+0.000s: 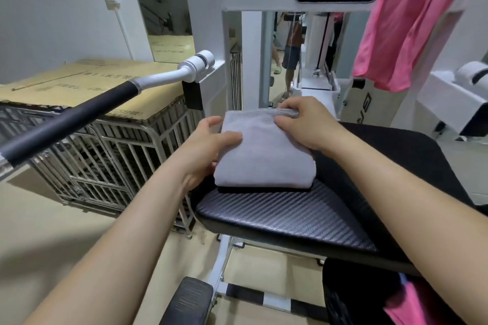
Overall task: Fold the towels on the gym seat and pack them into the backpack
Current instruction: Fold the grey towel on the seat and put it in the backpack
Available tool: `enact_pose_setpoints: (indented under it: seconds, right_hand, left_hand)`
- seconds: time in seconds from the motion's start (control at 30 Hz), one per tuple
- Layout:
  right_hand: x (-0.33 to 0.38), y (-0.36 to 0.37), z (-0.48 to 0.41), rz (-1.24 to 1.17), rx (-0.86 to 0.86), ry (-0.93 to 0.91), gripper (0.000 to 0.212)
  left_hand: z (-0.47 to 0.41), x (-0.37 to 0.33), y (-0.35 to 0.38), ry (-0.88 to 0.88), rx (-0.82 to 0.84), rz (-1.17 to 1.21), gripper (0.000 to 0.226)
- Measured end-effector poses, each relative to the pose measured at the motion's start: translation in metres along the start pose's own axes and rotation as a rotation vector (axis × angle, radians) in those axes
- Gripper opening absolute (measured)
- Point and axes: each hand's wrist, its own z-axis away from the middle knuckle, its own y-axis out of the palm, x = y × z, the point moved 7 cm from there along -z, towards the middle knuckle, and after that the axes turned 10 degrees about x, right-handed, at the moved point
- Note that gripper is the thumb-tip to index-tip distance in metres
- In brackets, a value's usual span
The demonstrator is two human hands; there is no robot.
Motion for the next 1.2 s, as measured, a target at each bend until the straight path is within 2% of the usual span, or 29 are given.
enact_pose_setpoints:
  seconds: [0.1, 0.2, 0.3, 0.37, 0.43, 0.5, 0.57, 0.6, 0.67, 0.7, 0.73, 0.77, 0.8, 0.83, 0.93, 1.07, 1.13, 1.2]
  right_hand:
    - [-0.011, 0.018, -0.016, 0.199, 0.007, 0.000, 0.019]
    - [-0.006, 0.033, -0.013, 0.411, -0.058, -0.097, 0.022]
    - [-0.001, 0.043, -0.009, 0.614, -0.123, -0.162, 0.025]
    - [0.002, 0.042, -0.009, 0.704, -0.165, -0.149, 0.028]
    - [0.007, 0.036, -0.009, 0.773, -0.228, -0.129, 0.027]
    - [0.020, 0.032, -0.005, 0.841, -0.281, -0.173, 0.028]
    - [0.039, 0.033, 0.007, 0.786, -0.226, -0.338, 0.026]
    - [0.047, 0.031, 0.015, 0.688, -0.144, -0.401, 0.025]
    - [0.047, 0.031, 0.032, 0.457, 0.106, -0.351, 0.042]
    - [0.041, 0.034, 0.043, 0.429, 0.216, -0.322, 0.054]
    - [0.034, 0.040, 0.053, 0.483, 0.293, -0.308, 0.065]
    - [0.025, 0.046, 0.063, 0.578, 0.333, -0.311, 0.072]
    - [0.015, 0.053, 0.071, 0.655, 0.338, -0.322, 0.076]
    - [0.005, 0.060, 0.076, 0.677, 0.326, -0.326, 0.074]
    - [-0.011, 0.061, 0.079, 0.508, 0.195, -0.309, 0.055]
    - [-0.008, 0.053, 0.076, 0.385, 0.131, -0.284, 0.051]
    - [-0.004, 0.043, 0.073, 0.292, 0.074, -0.214, 0.049]
    - [-0.003, 0.028, 0.070, 0.102, -0.027, -0.100, 0.036]
  left_hand:
    - [0.000, 0.004, 0.004, 0.082, -0.086, -0.245, 0.060]
    - [0.006, 0.006, 0.006, 0.166, -0.183, -0.427, 0.055]
    - [0.009, 0.004, 0.008, 0.200, -0.273, -0.634, 0.046]
    - [0.007, 0.002, 0.011, 0.198, -0.295, -0.731, 0.048]
    - [0.005, -0.001, 0.016, 0.164, -0.314, -0.859, 0.043]
    - [0.007, -0.006, 0.024, 0.116, -0.361, -1.141, 0.030]
    - [0.012, -0.010, 0.024, 0.099, -0.444, -1.358, 0.030]
    - [0.015, -0.015, 0.022, 0.167, -0.493, -1.402, 0.032]
    - [0.026, -0.026, 0.023, 0.495, -0.495, -1.350, 0.033]
    - [0.030, -0.026, 0.025, 0.632, -0.380, -1.275, 0.034]
    - [0.031, -0.020, 0.027, 0.661, -0.208, -1.196, 0.041]
    - [0.031, -0.008, 0.030, 0.607, -0.037, -1.153, 0.054]
    - [0.032, 0.007, 0.033, 0.533, 0.079, -1.168, 0.067]
    - [0.034, 0.017, 0.034, 0.496, 0.115, -1.212, 0.075]
    - [0.035, 0.016, 0.029, 0.526, 0.052, -1.253, 0.066]
    - [0.025, -0.002, 0.024, 0.538, -0.012, -1.297, 0.059]
    - [0.021, -0.006, 0.011, 0.468, -0.098, -1.102, 0.041]
    - [0.015, -0.009, -0.004, 0.438, -0.144, -0.769, 0.020]
